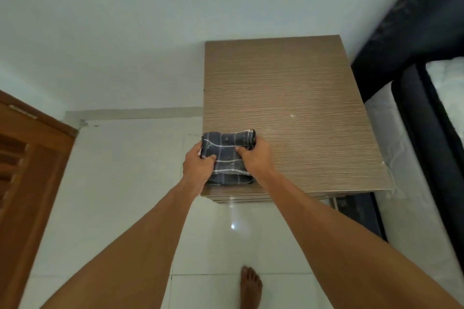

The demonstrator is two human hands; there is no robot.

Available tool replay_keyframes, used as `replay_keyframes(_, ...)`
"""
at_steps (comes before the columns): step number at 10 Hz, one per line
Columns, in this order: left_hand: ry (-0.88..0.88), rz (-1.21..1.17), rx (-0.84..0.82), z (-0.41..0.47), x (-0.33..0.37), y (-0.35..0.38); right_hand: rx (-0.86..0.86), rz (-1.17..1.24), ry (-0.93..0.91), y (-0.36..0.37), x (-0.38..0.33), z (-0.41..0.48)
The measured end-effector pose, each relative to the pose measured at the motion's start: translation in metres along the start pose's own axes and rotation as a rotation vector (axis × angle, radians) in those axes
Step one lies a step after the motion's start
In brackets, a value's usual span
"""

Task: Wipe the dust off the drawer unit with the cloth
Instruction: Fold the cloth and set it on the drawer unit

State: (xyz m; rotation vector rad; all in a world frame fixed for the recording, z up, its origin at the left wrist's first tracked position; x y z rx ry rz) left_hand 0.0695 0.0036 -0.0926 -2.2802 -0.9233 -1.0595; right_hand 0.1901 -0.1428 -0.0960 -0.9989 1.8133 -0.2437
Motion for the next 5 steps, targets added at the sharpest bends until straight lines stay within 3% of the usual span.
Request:
replay_keyframes(3,0.043,0.267,0.078,-0.001,-0.003,-0.009,0.110,-0.445,-0.020,-0.006,-0.006,-0.007)
replay_keyframes(5,0.032,0.362,0.141,-0.022,-0.014,-0.046,0.188,-0.502,-0.104,-0.035,0.009,-0.041)
Point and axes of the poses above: each hand's wrist, its own z-axis towards the middle knuckle, its own y-axis out of the palm, x = y × z, the point moved 9 cm from there along z, towards the middle knuckle, and after that the axes turned 13 degrees about -z, right-handed, at the moved point
